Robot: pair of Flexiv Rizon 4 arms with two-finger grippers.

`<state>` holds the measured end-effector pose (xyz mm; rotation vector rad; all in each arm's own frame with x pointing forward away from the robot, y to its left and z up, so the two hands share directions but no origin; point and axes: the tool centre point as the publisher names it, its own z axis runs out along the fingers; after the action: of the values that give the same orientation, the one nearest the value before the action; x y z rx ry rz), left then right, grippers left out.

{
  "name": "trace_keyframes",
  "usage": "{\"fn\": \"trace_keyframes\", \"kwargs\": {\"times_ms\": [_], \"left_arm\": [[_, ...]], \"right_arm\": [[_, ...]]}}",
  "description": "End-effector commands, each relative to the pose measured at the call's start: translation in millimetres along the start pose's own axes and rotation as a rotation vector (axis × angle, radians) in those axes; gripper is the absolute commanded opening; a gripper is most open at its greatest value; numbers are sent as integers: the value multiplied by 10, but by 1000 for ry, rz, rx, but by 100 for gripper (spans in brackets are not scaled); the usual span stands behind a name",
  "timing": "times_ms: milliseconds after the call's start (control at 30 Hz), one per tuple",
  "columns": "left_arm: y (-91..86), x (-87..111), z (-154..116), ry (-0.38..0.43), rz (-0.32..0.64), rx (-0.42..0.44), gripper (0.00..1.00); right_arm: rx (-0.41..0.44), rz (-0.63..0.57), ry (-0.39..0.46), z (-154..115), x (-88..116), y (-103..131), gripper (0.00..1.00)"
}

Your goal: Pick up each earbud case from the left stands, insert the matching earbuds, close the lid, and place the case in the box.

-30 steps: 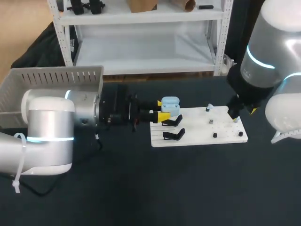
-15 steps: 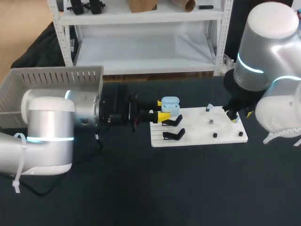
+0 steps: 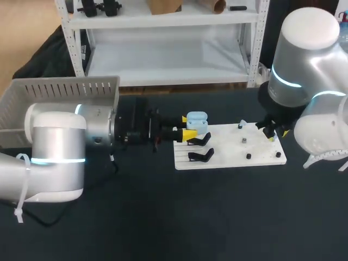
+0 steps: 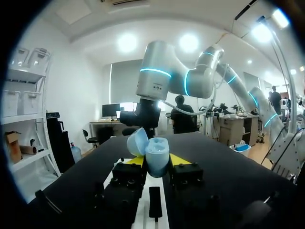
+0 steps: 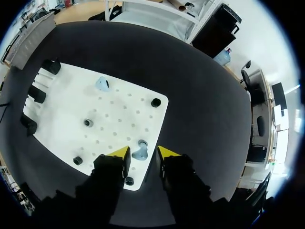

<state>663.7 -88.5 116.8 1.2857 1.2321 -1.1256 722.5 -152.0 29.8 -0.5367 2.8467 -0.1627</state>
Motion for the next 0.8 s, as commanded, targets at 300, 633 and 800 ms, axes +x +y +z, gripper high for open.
{"fn": "trace_keyframes", "kwargs": {"times_ms": [300,633,800], "left_arm": [[-17,4,-2,-2,2,-7,0],[-17,4,-2,-2,2,-7,0],[-17,4,-2,-2,2,-7,0]], "right_arm": [[10,21,-1,52,27,12,23],[10,26,-1,47,38,32,26],[15,29,0,39,49,35,26]]}}
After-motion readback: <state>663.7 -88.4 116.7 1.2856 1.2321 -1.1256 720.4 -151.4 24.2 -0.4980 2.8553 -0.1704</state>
